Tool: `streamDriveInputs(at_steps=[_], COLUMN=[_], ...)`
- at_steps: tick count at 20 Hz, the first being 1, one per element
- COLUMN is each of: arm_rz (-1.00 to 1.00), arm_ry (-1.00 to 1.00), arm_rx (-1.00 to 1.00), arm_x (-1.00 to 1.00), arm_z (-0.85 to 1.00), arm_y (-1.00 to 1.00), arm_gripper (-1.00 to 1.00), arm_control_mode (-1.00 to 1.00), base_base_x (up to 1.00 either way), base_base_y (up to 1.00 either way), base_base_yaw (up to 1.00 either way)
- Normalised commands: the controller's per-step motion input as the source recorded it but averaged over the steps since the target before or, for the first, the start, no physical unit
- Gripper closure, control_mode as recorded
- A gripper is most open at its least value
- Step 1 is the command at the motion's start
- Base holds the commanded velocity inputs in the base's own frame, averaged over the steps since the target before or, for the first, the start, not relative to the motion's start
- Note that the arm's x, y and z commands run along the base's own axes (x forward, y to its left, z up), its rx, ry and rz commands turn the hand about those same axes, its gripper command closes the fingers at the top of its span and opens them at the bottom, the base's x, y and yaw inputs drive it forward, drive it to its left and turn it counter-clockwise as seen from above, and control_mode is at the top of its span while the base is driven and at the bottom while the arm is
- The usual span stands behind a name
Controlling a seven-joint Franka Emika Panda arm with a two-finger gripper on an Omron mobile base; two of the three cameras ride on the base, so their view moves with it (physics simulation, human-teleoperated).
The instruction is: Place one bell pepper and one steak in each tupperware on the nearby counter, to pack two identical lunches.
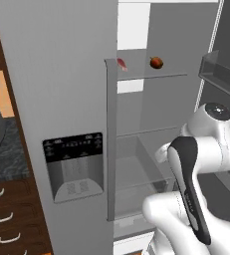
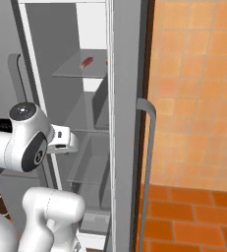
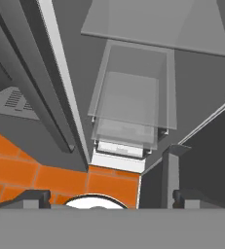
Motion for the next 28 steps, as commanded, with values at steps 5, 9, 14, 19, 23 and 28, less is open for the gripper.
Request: streamDriveInputs(at_steps=[5, 9, 14, 19, 23, 28], arm_rz=[0.00, 0.00, 0.00, -0.03, -0.06, -0.06], arm_ry=[0.00, -0.02, -0.26, -0.31, -0.11, -0.01], arm_rx=[0.00, 0.00, 0.01, 0.12, 0.12, 0.00], arm_x=[0.04, 0.21, 0.09, 0.00, 0.00, 0.01], arm_z=[-0.01, 0.01, 0.18, 0.63, 0.71, 0.29], arm_y=[0.00, 0.00, 0.04, 0.09, 0.06, 0.00], arm_gripper=[-1.00, -1.00, -1.00, -1.00, -1.00, -1.00], arm_control_mode=[-1.00, -1.00, -1.00, -1.00, -1.00, -1.00], base_base_x=[0.21, 0.00, 0.00, 0.00, 0.00, 0.00], base_base_y=[0.00, 0.00, 0.00, 0.00, 0.00, 0.00], base_base_yaw=[0.02, 0.00, 0.00, 0.00, 0.00, 0.00])
